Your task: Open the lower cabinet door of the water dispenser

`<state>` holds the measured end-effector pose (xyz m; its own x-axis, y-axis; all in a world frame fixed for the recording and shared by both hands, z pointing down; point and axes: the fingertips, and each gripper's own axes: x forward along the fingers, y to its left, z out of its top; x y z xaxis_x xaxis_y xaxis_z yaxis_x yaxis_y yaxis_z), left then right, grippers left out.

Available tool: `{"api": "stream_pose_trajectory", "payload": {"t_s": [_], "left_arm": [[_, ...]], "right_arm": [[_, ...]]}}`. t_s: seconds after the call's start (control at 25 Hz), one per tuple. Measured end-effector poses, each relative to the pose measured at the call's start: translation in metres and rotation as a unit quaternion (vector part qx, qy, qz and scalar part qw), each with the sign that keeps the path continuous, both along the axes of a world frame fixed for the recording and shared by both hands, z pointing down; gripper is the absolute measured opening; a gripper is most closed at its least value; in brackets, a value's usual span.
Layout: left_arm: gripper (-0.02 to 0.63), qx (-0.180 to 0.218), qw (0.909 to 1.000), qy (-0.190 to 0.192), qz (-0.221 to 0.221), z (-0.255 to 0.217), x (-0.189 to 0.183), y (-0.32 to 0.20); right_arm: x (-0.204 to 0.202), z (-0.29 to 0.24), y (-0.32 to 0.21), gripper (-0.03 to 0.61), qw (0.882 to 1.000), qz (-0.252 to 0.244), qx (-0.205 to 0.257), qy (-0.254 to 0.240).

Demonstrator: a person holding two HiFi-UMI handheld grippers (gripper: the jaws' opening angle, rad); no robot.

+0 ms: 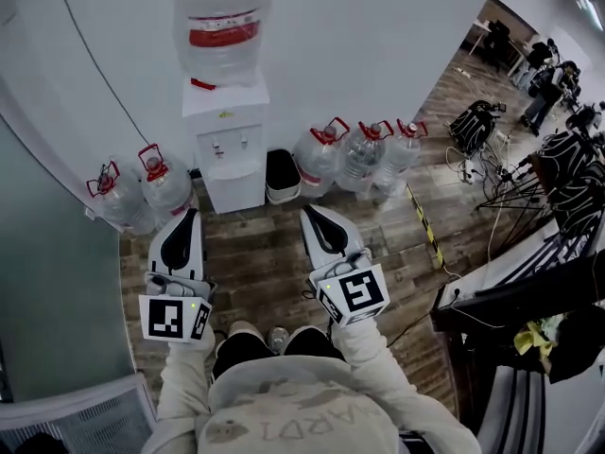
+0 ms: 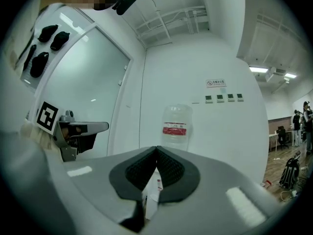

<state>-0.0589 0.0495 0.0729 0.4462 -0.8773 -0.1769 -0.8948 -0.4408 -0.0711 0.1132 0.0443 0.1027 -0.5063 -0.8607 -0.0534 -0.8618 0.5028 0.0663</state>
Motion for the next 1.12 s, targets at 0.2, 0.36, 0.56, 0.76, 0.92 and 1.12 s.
{"api": "stream_pose_trajectory", "payload": {"t_s": [0.2, 0.36, 0.56, 0.76, 0.92, 1.12], "left_arm": [[0.002, -0.01, 0.9999, 0.005, -0.004, 0.01, -0.011, -0.028], [0.002, -0.019, 0.9998, 0.008, 0.0, 0.017, -0.023, -0.067], [0.002, -0.019, 0.9998, 0.006, 0.009, 0.016, -0.041, -0.126], [0.003, -0.018, 0.9996, 0.003, 0.02, 0.011, -0.055, -0.183], [0.002, -0.016, 0.9993, -0.002, 0.034, 0.01, -0.064, -0.225], [0.002, -0.019, 0.9982, -0.003, 0.056, 0.013, -0.066, -0.267]], "right_arm": [[-0.005, 0.007, -0.029, 0.009, 1.0, 0.001, -0.007, 0.002], [-0.016, 0.01, -0.065, 0.009, 1.0, 0.006, -0.011, 0.007], [-0.033, 0.013, -0.122, 0.009, 1.0, 0.014, -0.016, 0.004], [-0.047, 0.009, -0.176, 0.009, 1.0, 0.026, -0.014, 0.003], [-0.056, 0.01, -0.214, 0.009, 0.999, 0.041, -0.016, -0.004], [-0.059, 0.014, -0.247, 0.009, 0.998, 0.062, -0.021, -0.002]]}}
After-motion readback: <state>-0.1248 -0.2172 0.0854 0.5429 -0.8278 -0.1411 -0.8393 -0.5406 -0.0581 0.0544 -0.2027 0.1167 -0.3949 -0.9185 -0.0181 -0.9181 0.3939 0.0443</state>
